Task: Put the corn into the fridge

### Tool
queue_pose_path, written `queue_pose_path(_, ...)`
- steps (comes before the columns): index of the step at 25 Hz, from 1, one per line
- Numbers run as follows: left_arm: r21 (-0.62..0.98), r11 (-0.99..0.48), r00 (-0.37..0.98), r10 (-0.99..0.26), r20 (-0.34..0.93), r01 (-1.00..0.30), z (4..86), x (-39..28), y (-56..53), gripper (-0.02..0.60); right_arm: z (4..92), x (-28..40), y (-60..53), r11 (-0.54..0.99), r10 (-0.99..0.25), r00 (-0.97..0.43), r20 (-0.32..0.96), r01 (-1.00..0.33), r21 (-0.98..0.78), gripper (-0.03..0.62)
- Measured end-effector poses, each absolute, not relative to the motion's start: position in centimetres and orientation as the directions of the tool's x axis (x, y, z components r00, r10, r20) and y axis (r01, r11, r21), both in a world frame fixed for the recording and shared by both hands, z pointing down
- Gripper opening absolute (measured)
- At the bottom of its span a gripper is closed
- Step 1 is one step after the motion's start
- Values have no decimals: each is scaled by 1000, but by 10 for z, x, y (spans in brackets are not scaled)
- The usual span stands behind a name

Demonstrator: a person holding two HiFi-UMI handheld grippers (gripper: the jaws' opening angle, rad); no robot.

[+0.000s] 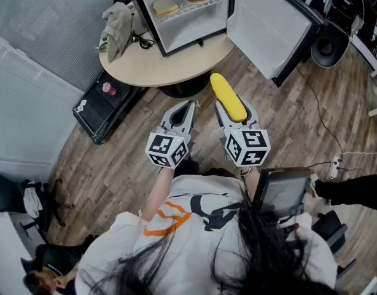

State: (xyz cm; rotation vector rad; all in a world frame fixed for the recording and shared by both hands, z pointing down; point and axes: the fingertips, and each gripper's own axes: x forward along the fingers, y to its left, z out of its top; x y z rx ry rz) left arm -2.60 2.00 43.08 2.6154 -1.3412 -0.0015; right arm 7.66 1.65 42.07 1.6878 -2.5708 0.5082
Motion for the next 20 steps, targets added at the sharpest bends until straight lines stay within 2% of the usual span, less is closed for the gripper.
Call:
queue_pose_path(10,180,-558,578,-811,89,-810,430,-29,23,11,419,73,18,386,-881,-441,171,-880,-279,255)
queue_pose_path(20,159,-562,578,-812,77,-812,429,-29,30,12,431,71,19,389,-868,-455,200,-872,-298,254)
